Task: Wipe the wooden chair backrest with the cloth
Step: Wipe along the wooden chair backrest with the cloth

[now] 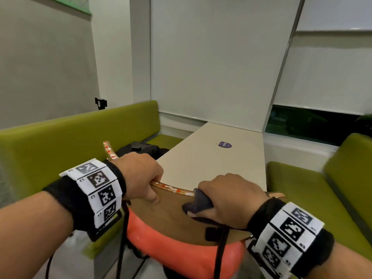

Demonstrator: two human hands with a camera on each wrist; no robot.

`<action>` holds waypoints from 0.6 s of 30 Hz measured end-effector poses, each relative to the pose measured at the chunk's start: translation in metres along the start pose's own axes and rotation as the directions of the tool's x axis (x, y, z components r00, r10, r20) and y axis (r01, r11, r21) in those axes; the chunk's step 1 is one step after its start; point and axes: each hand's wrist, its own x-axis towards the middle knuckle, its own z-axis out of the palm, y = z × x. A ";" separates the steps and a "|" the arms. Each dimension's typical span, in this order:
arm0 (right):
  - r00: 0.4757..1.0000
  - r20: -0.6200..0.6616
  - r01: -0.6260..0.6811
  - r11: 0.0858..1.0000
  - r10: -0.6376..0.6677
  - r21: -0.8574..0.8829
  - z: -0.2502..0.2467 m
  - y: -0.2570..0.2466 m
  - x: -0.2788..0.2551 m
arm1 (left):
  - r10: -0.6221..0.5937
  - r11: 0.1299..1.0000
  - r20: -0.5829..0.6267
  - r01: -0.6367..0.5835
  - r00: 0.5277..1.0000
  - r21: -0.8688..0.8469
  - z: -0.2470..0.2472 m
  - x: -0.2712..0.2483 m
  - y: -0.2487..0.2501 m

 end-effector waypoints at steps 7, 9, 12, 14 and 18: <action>0.927 -0.373 0.081 0.990 -0.033 0.112 0.017 0.000 -0.015 | 0.055 0.998 -0.020 -0.055 0.998 0.029 0.002 0.005 -0.005; 0.986 -0.157 -0.028 0.980 0.059 0.198 0.007 -0.003 -0.011 | 0.073 0.997 -0.047 -0.073 0.996 0.005 0.004 0.006 -0.009; 0.981 0.166 -0.131 0.978 0.104 0.162 -0.010 -0.018 0.010 | 0.109 0.994 -0.063 -0.110 0.992 -0.008 0.006 0.006 -0.013; 0.977 0.203 -0.100 0.982 0.066 0.162 -0.012 -0.029 0.024 | 0.132 0.991 -0.066 -0.132 0.989 0.010 0.006 0.005 -0.019; 0.997 -0.013 -0.076 0.997 0.077 0.030 0.006 -0.032 0.016 | 0.096 0.995 -0.046 -0.095 0.994 0.019 0.004 0.004 -0.033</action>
